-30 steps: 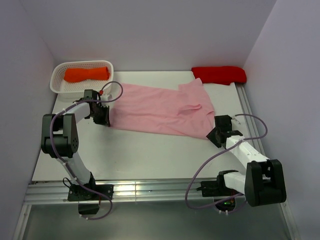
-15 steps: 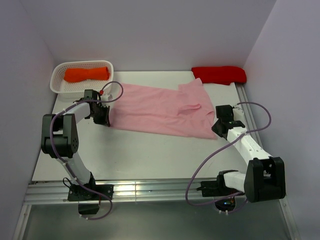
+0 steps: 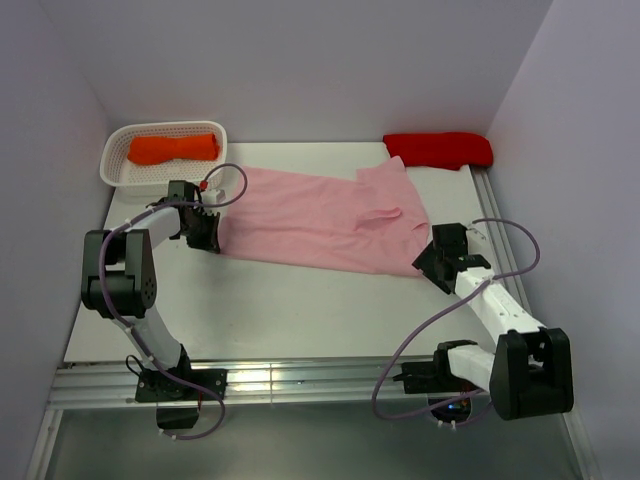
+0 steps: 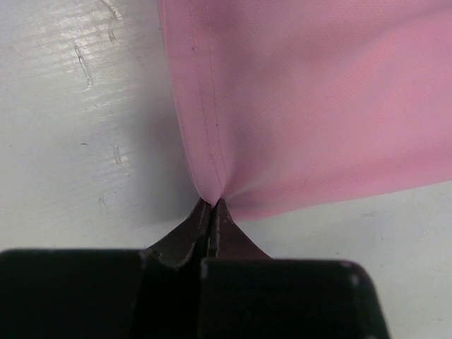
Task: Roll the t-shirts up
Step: Fold the tshirt
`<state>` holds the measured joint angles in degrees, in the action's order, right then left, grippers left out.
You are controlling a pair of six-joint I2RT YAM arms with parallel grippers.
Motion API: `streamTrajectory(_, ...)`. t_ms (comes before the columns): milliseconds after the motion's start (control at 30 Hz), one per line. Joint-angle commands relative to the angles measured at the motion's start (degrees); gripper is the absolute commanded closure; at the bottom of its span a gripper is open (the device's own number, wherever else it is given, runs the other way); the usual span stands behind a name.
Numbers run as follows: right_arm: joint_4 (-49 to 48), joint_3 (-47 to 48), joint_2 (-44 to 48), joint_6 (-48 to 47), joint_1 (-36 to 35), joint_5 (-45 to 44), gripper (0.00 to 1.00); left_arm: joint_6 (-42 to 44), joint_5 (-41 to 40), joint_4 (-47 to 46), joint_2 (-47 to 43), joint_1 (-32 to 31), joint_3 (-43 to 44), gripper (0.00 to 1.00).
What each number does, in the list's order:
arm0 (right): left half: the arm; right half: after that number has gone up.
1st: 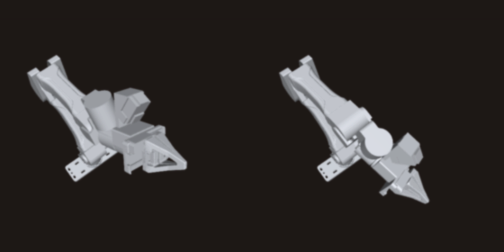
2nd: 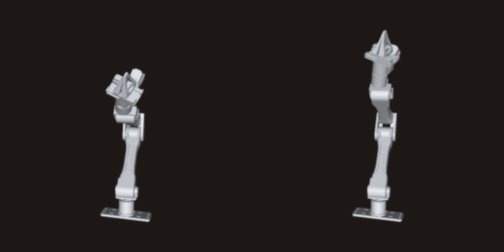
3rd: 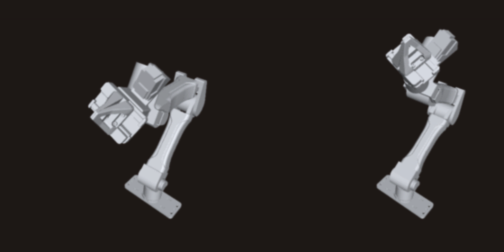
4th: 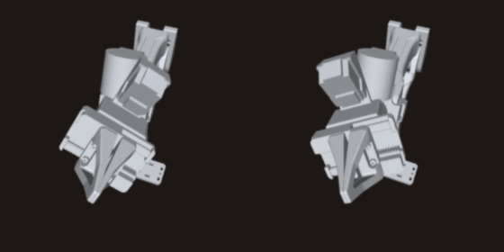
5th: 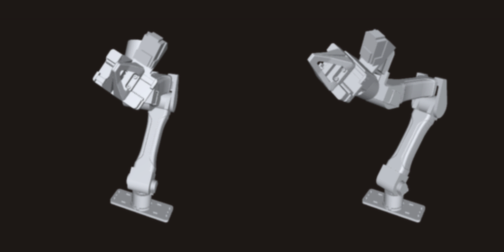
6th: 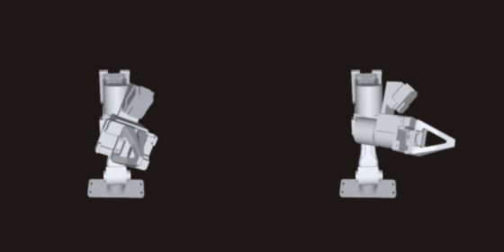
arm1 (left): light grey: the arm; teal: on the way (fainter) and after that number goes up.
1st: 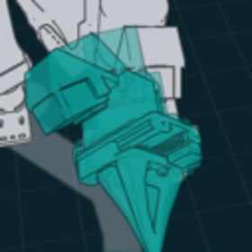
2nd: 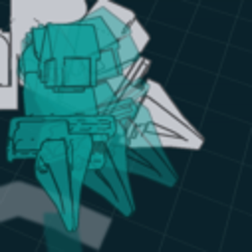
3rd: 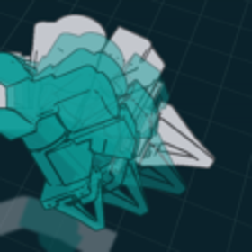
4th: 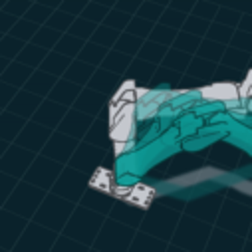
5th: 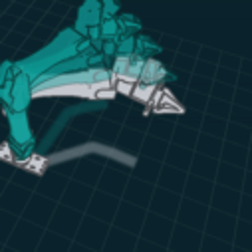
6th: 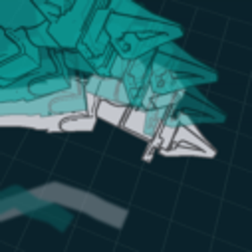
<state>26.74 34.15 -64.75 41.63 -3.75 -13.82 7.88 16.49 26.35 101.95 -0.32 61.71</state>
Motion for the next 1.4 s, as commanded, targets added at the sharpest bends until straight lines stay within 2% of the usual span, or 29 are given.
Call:
streamTrajectory(0, -3.09, -3.03, 2.61, 4.68, 0.58, 2.83, 0.28, 1.87, -3.31, 1.78, -0.35, 0.14, -1.77, 1.0)
streamTrajectory(200, -8.02, -5.94, 0.51, 8.73, 0.67, 3.02, 0.29, 1.88, -3.22, 1.69, -0.44, 0.14, -1.95, 1.0)
streamTrajectory(267, -8.63, -5.59, -0.46, 8.91, 0.85, 1.88, 0.34, 2.05, -3.4, 1.51, -0.7, 0.14, -2.12, 1.0)
streamTrajectory(300, -8.98, -5.5, -1.25, 8.82, 0.76, 1.35, 0.38, 2.05, -3.48, 1.43, -0.79, 0.14, -2.12, 1.0)
streamTrajectory(333, -9.77, -5.33, -1.6, 8.82, 0.76, 1.17, 0.49, 2.05, -3.57, 1.34, -0.7, 0.14, -1.95, 1.0)
streamTrajectory(500, -10.39, -3.39, -5.46, 8.3, 0.85, 1.43, 0.58, 2.05, -3.92, 1.43, -0.35, 0.14, -1.68, 1.0)
streamTrajectory(567, -10.66, -2.6, -6.35, 8.21, 0.94, 2.05, 0.74, 2.14, -4.1, 1.51, -0.53, 0.14, -1.6, 1.0)
streamTrajectory(600, -10.22, -2.42, -6.61, 8.12, 0.85, 2.22, 0.9, 2.31, -4.01, 1.77, -0.7, 0.14, -1.6, 1.0)
streamTrajectory(700, -8.12, -2.77, -4.43, 8.03, 0.85, 1.61, 0.99, 2.67, -4.1, 2.13, -1.58, 0.14, -2.12, 1.0)
streamTrajectory(800, -4.35, -3.47, 0.49, 8.03, 0.94, 0.2, 1.0, 3.37, -4.27, 3.18, -2.63, 0.14, -2.65, 1.0)
streamTrajectory(1133, 5.42, -7.51, 12.71, 7.59, 0.85, 6.0, 1.0, 6.79, -5.33, 8.89, -6.15, 0.14, -6.6, 1.0)
streamTrajectory(1367, 11.83, -12.09, 26.84, 9.09, 0.76, 10.83, 1.0, 7.68, -5.77, 11.35, -10.98, 0.14, -10.03, 1.0)
